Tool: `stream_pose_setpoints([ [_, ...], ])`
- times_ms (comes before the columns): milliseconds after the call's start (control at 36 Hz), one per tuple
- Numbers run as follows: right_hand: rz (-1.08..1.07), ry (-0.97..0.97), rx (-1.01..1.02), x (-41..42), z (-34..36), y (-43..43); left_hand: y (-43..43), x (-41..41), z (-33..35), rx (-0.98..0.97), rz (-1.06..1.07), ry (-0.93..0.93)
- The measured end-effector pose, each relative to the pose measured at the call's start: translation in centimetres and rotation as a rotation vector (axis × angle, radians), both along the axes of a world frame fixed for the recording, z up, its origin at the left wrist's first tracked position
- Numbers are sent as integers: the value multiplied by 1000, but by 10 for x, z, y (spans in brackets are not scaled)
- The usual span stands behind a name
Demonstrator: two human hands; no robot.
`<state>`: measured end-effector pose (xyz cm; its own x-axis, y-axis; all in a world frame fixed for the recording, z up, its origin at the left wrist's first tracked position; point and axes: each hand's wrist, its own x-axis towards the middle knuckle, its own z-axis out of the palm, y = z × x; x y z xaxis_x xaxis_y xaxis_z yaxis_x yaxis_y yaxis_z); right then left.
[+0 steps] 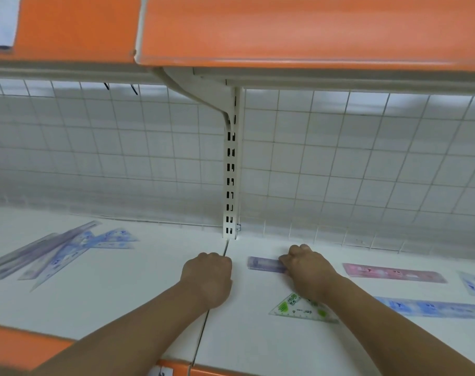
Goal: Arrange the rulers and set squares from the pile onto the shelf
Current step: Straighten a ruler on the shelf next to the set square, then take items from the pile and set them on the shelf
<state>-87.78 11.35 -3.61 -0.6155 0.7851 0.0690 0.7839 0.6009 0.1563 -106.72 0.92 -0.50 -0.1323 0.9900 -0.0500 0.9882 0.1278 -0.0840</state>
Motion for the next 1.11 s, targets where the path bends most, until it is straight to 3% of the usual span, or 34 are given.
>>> stream_pose_setpoints([
  [306, 102, 215, -6, -27, 19, -12, -6, -3, 2, 33, 49, 12],
  [1111, 634, 149, -45, -198, 18, -109, -145, -105, 7, 105, 522, -11],
])
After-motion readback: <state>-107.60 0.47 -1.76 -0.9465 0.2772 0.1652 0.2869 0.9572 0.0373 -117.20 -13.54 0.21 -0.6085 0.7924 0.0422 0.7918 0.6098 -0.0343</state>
